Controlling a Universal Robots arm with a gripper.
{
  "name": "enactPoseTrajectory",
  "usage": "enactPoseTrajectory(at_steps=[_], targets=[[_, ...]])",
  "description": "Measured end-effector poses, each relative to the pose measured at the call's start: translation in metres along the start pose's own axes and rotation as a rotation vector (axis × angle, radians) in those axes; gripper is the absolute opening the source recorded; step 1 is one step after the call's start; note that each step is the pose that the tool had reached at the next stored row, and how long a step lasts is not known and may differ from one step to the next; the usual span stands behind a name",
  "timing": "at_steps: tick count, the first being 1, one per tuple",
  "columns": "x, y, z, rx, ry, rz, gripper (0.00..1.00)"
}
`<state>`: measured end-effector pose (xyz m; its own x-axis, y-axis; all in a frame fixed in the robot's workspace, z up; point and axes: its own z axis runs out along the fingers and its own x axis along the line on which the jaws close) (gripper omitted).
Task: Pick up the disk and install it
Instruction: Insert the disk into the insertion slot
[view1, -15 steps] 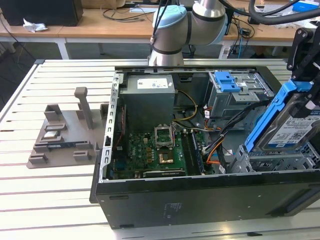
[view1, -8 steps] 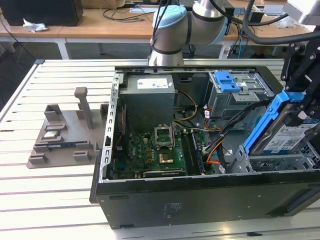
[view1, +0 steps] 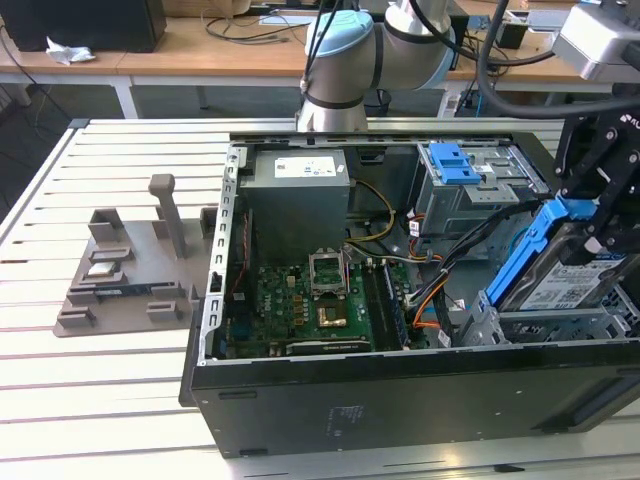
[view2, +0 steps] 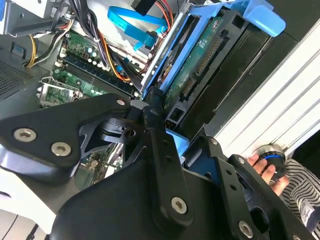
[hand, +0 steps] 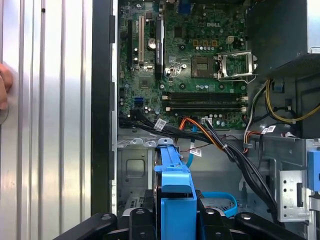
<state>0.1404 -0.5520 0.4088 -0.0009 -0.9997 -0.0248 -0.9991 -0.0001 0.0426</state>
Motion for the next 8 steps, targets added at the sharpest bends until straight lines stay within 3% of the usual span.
enactPoseTrajectory(at_steps=[4,6,8], targets=[[0.0,-0.0001,0.0004,0.0002,-0.0003,0.0,0.36],[0.0,0.0,0.0006,0.0,-0.0001,0.0,0.44],[0.0,-0.0001,0.0007,0.0,0.0001,0.0,0.44]])
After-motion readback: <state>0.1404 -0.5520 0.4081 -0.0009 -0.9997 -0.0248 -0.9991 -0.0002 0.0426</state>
